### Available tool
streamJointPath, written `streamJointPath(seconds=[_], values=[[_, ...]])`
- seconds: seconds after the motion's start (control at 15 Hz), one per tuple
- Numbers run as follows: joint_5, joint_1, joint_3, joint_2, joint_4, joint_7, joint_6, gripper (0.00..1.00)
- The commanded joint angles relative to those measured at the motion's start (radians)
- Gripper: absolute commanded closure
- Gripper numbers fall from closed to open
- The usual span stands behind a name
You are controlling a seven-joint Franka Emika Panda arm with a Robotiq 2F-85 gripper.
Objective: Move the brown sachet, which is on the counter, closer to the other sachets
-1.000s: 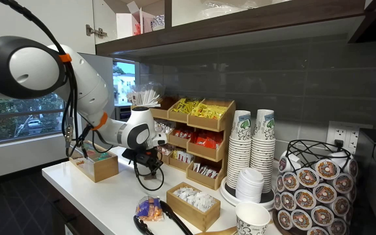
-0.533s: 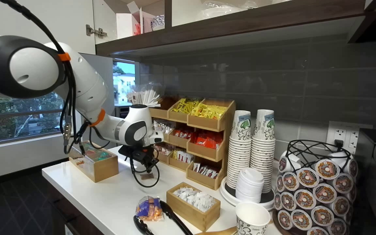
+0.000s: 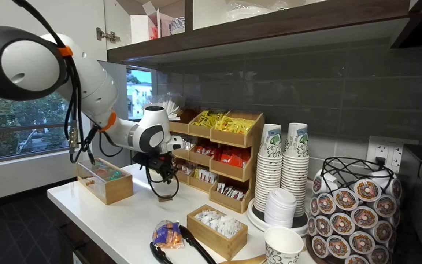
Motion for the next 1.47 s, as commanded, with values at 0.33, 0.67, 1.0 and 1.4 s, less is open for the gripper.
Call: streamJointPath(seconds=[0.33, 0.67, 1.0, 1.4], values=[[-0.015, -0.007, -0.023, 0.079, 0.02, -0.011, 0.0, 0.07], [-0.011, -0.009, -0.014, 0.113, 0.042, -0.024, 0.007, 0.44], [-0.002, -0.017, -0.003, 0.101, 0.046, -0.031, -0.007, 0.83], [0.005, -0.016, 0.007, 0.096, 0.046, -0.021, -0.024, 0.99]])
